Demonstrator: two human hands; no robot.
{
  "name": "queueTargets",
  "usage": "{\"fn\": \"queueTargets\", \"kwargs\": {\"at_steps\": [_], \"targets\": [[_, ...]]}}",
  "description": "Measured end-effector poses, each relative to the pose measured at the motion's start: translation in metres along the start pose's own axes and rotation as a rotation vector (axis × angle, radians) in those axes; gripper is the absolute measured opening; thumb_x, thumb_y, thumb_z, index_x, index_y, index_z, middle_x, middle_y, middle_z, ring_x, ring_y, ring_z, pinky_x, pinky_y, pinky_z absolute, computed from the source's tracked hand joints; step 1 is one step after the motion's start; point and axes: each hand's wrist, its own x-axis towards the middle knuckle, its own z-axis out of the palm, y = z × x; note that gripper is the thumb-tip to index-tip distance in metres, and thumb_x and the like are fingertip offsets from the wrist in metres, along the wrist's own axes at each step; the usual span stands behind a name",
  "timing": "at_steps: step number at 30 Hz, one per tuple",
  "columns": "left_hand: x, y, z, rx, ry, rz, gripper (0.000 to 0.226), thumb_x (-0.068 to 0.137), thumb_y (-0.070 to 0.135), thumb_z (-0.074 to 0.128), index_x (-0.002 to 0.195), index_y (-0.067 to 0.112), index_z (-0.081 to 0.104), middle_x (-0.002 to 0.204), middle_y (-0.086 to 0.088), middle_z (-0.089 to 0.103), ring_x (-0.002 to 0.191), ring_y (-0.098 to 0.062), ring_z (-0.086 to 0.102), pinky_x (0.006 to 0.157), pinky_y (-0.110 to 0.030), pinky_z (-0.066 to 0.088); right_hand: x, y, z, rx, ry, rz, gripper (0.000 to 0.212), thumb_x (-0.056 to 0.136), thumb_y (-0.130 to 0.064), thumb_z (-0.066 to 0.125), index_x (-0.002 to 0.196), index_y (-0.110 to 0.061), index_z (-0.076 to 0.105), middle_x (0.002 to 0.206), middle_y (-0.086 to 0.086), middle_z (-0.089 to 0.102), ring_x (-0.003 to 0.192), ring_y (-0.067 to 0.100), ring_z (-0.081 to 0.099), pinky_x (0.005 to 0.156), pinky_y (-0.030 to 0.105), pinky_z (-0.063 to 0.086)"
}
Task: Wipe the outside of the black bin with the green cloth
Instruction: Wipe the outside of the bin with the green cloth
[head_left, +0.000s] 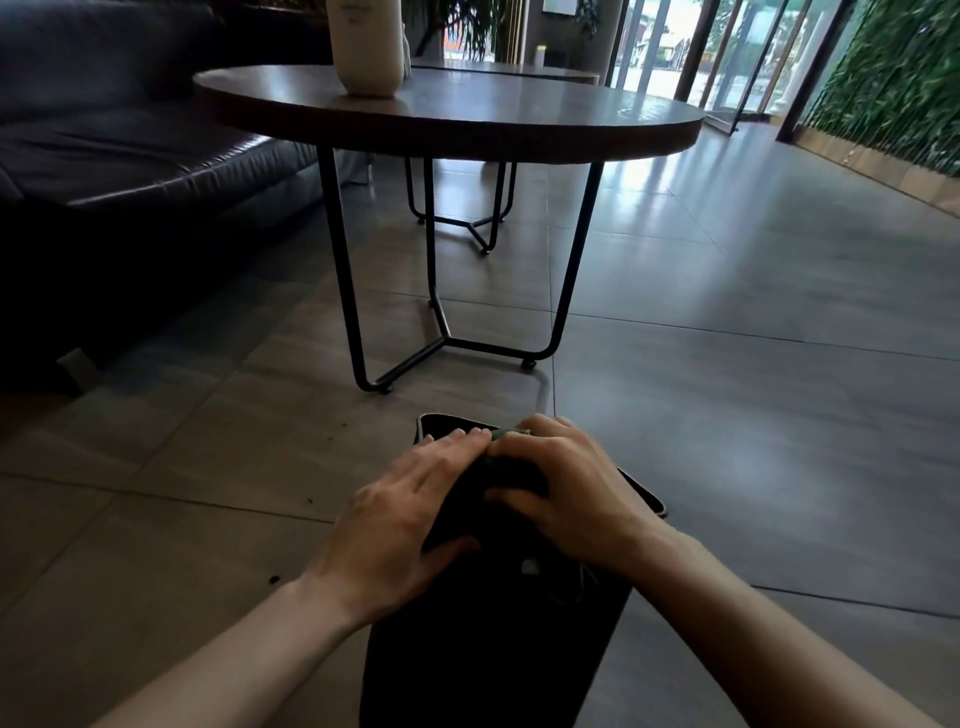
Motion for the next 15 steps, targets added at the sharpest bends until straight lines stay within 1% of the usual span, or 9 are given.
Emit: {"fn": "queueTargets", "kwargs": {"at_steps": [2, 3, 6, 7, 8, 9, 11, 12, 15], "targets": [[-0.002, -0.006, -0.001, 0.018, 0.001, 0.017, 0.09, 0.081, 0.037, 0.078, 0.155, 0.041, 0.025, 0.158, 0.031, 0.025, 0.149, 0.004, 0.022, 0.119, -0.026, 0.032, -0.011, 0.012, -0.003, 0.076, 0.168, -0.002, 0.041, 0.083, -0.016, 0.081, 0.121, -0.029, 0.07, 0.114, -0.007, 0.066, 0.109, 0.019, 0.058, 0.096, 0.036, 0.049], [-0.003, -0.009, -0.002, 0.022, -0.003, 0.016, 0.087, 0.082, 0.035, 0.078, 0.154, 0.041, 0.029, 0.158, 0.027, 0.029, 0.149, 0.002, 0.023, 0.119, -0.029, 0.033, -0.018, 0.02, -0.004, 0.099, 0.278, 0.002, 0.046, 0.08, -0.008, 0.081, 0.121, -0.028, 0.069, 0.115, -0.008, 0.067, 0.109, 0.018, 0.06, 0.095, 0.033, 0.049], [-0.008, -0.022, -0.005, 0.024, -0.015, -0.019, 0.074, 0.085, 0.029, 0.076, 0.148, 0.043, 0.039, 0.157, 0.023, 0.035, 0.15, -0.003, 0.023, 0.12, -0.033, 0.032, -0.036, 0.037, 0.0, 0.126, 0.592, 0.059, 0.062, 0.075, 0.004, 0.081, 0.126, -0.026, 0.061, 0.115, -0.013, 0.063, 0.106, 0.011, 0.059, 0.093, 0.009, 0.041], [-0.01, -0.025, -0.006, 0.022, -0.016, -0.035, 0.071, 0.086, 0.028, 0.076, 0.146, 0.043, 0.043, 0.156, 0.023, 0.036, 0.15, -0.004, 0.024, 0.12, -0.035, 0.031, -0.039, 0.038, 0.005, 0.127, 0.654, 0.054, 0.064, 0.075, 0.006, 0.08, 0.128, -0.023, 0.059, 0.117, -0.013, 0.06, 0.107, 0.011, 0.057, 0.095, 0.006, 0.039], [-0.011, -0.028, -0.007, 0.023, -0.016, -0.05, 0.068, 0.086, 0.027, 0.076, 0.145, 0.042, 0.045, 0.156, 0.022, 0.037, 0.15, -0.004, 0.024, 0.121, -0.036, 0.03, -0.041, 0.037, 0.014, 0.121, 0.69, 0.026, 0.063, 0.075, 0.007, 0.077, 0.129, -0.02, 0.059, 0.121, -0.011, 0.059, 0.111, 0.012, 0.056, 0.099, 0.009, 0.039], [-0.011, -0.03, -0.007, 0.024, -0.015, -0.066, 0.067, 0.087, 0.027, 0.076, 0.145, 0.042, 0.046, 0.155, 0.021, 0.038, 0.15, -0.005, 0.025, 0.121, -0.036, 0.03, -0.041, 0.036, 0.025, 0.111, 0.691, -0.017, 0.061, 0.076, 0.008, 0.075, 0.129, -0.016, 0.06, 0.127, -0.006, 0.06, 0.117, 0.016, 0.056, 0.104, 0.017, 0.042], [-0.01, -0.031, -0.008, 0.017, -0.014, -0.093, 0.068, 0.085, 0.026, 0.077, 0.144, 0.042, 0.046, 0.153, 0.021, 0.041, 0.149, -0.004, 0.025, 0.121, -0.035, 0.028, -0.042, 0.03, 0.055, 0.092, 0.623, -0.077, 0.055, 0.077, 0.009, 0.074, 0.128, -0.01, 0.064, 0.139, 0.004, 0.061, 0.128, 0.027, 0.054, 0.108, 0.037, 0.047], [-0.01, -0.031, -0.008, 0.011, -0.009, -0.104, 0.069, 0.084, 0.026, 0.078, 0.144, 0.042, 0.046, 0.152, 0.022, 0.042, 0.149, -0.004, 0.025, 0.122, -0.034, 0.027, -0.042, 0.026, 0.071, 0.074, 0.581, -0.076, 0.053, 0.079, 0.007, 0.075, 0.129, -0.008, 0.065, 0.144, 0.006, 0.058, 0.133, 0.03, 0.052, 0.11, 0.043, 0.047], [-0.012, -0.035, -0.009, -0.001, -0.027, -0.147, 0.078, 0.076, 0.026, 0.082, 0.143, 0.042, 0.045, 0.15, 0.023, 0.043, 0.149, -0.003, 0.025, 0.122, -0.031, 0.023, -0.047, 0.018, 0.109, -0.042, 0.514, -0.042, 0.056, 0.085, -0.002, 0.075, 0.139, -0.012, 0.061, 0.157, 0.007, 0.046, 0.148, 0.029, 0.039, 0.115, 0.045, 0.044]]}}
